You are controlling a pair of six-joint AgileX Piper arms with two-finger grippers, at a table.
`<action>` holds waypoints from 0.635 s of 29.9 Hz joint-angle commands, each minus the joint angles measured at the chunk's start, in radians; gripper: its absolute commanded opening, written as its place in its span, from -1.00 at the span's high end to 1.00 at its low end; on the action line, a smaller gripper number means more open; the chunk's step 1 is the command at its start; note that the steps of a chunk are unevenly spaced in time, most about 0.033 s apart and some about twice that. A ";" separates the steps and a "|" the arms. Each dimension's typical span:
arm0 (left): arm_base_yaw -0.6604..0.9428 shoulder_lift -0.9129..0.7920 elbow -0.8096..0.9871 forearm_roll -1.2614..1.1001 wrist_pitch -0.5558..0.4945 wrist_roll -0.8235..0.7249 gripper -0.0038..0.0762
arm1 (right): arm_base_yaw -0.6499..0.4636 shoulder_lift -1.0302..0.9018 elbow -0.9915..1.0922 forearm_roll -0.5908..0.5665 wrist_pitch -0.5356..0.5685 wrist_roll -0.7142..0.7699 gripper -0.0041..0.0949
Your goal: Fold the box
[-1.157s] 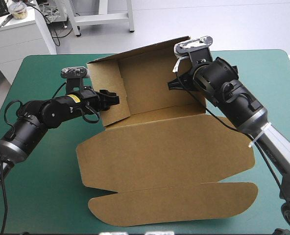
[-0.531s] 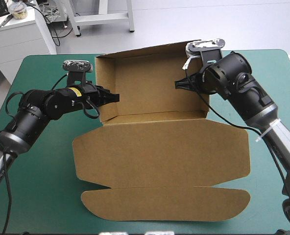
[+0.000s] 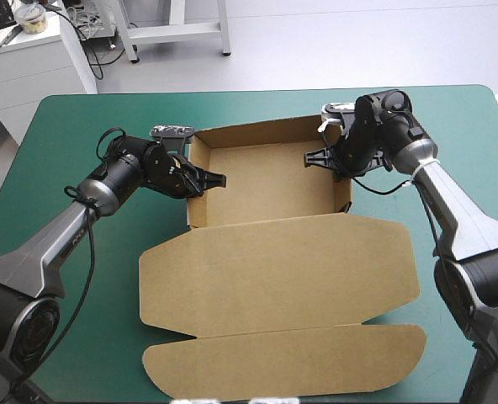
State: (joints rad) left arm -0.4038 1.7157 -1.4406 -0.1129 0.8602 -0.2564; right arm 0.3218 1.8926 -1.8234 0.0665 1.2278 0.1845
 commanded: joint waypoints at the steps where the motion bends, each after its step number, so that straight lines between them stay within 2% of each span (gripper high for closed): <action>1: -0.005 -0.022 -0.035 0.070 -0.032 0.022 0.93 | -0.017 -0.021 -0.033 0.043 0.026 -0.035 0.95; 15: -0.005 0.031 -0.067 0.067 -0.039 0.040 0.92 | -0.017 0.044 -0.033 0.014 0.026 -0.053 0.94; 18: -0.005 0.031 -0.067 0.064 -0.046 0.048 0.87 | -0.017 0.045 -0.033 0.014 0.026 -0.059 0.81; 19: -0.005 0.031 -0.067 0.063 -0.048 0.057 0.81 | -0.017 0.045 -0.033 0.014 0.026 -0.070 0.70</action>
State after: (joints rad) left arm -0.4056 1.7877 -1.4782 -0.0829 0.8780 -0.2531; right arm 0.3169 1.9891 -1.8234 0.0864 1.2084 0.1520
